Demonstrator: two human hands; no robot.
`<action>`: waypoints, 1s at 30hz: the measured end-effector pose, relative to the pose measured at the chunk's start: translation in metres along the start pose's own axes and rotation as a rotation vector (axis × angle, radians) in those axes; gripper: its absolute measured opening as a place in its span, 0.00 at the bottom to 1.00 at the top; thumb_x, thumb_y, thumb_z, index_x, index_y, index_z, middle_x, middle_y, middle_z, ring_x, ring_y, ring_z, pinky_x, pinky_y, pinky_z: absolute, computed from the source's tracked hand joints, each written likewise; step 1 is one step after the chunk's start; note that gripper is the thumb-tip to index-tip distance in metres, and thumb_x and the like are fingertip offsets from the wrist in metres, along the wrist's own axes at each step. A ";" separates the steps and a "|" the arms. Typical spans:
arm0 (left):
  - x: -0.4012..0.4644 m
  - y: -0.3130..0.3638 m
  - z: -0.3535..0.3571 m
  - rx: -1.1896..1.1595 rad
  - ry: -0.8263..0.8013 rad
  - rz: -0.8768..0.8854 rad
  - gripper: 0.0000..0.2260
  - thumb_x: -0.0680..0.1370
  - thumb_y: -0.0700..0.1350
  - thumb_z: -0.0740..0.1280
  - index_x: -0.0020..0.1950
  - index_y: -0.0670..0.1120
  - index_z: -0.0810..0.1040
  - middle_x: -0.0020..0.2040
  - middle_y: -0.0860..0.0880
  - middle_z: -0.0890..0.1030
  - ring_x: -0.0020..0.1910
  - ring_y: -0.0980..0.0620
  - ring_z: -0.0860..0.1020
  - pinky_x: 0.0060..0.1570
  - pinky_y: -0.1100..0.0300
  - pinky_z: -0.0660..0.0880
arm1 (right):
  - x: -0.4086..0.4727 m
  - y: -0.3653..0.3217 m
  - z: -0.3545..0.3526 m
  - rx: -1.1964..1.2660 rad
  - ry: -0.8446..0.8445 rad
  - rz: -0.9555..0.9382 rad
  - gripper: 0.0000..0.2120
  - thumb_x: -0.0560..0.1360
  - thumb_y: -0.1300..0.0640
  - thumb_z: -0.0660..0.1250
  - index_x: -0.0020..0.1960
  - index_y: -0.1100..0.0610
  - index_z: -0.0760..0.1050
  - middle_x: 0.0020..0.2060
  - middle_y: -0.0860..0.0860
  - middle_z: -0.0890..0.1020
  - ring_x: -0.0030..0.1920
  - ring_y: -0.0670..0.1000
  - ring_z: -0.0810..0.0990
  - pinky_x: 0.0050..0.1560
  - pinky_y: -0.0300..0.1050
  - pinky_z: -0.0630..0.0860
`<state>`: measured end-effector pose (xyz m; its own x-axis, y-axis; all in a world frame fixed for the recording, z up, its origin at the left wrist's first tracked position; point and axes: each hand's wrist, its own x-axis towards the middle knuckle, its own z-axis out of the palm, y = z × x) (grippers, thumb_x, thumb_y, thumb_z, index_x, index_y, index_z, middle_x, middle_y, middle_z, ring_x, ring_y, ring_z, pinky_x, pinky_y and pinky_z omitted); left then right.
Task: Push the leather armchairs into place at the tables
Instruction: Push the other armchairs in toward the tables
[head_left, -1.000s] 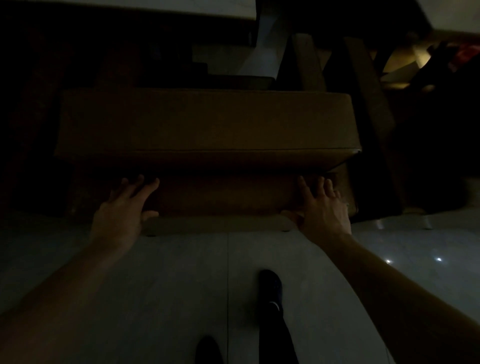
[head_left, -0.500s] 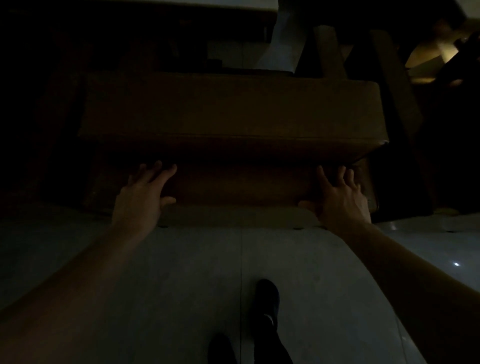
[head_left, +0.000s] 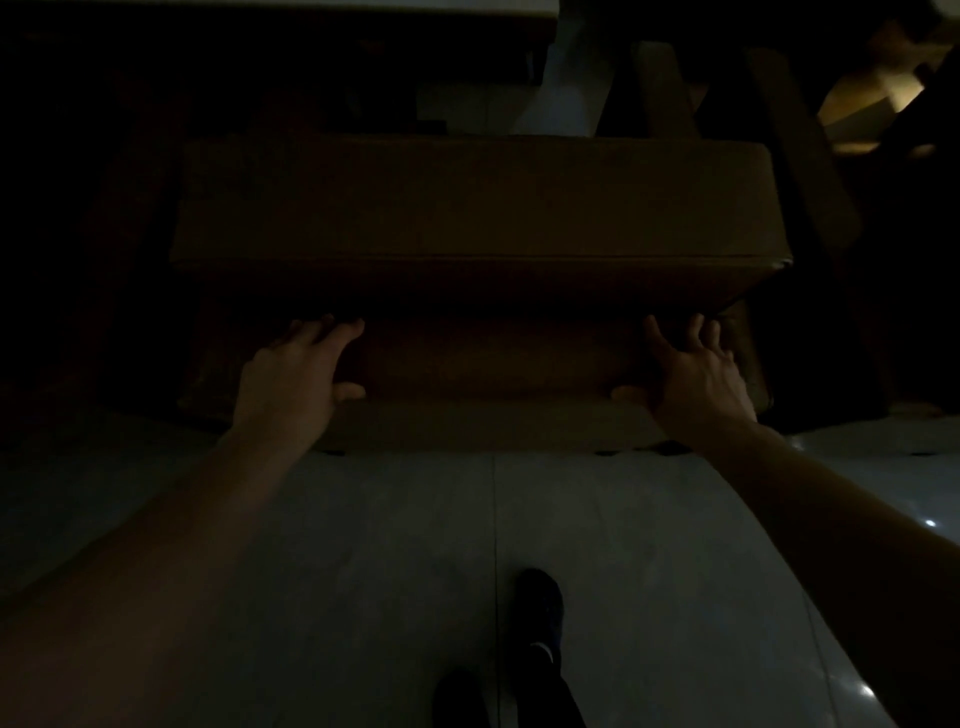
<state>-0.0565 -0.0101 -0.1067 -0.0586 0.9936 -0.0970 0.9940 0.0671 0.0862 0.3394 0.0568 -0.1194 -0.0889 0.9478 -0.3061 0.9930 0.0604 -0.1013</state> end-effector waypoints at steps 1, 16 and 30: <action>-0.001 0.001 -0.001 0.000 0.003 -0.008 0.32 0.73 0.53 0.74 0.75 0.53 0.66 0.70 0.43 0.72 0.65 0.37 0.72 0.54 0.41 0.74 | 0.000 -0.001 0.000 0.019 0.005 -0.002 0.47 0.72 0.29 0.61 0.81 0.48 0.44 0.78 0.67 0.46 0.78 0.69 0.43 0.75 0.69 0.52; -0.001 0.005 0.002 0.022 0.024 -0.027 0.35 0.70 0.64 0.71 0.73 0.51 0.68 0.68 0.41 0.73 0.64 0.36 0.71 0.55 0.41 0.73 | -0.010 -0.010 0.003 -0.090 0.014 -0.140 0.46 0.77 0.42 0.67 0.79 0.40 0.36 0.80 0.62 0.43 0.79 0.64 0.39 0.70 0.79 0.48; 0.008 0.016 0.006 -0.009 -0.085 -0.153 0.35 0.72 0.61 0.71 0.76 0.55 0.62 0.76 0.46 0.65 0.75 0.39 0.59 0.71 0.41 0.60 | -0.003 -0.013 0.003 -0.164 -0.071 -0.102 0.42 0.75 0.31 0.53 0.75 0.38 0.28 0.80 0.59 0.44 0.79 0.62 0.40 0.70 0.77 0.54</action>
<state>-0.0403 -0.0015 -0.1122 -0.2006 0.9605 -0.1930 0.9733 0.2178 0.0725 0.3269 0.0522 -0.1201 -0.1889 0.9102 -0.3687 0.9775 0.2102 0.0182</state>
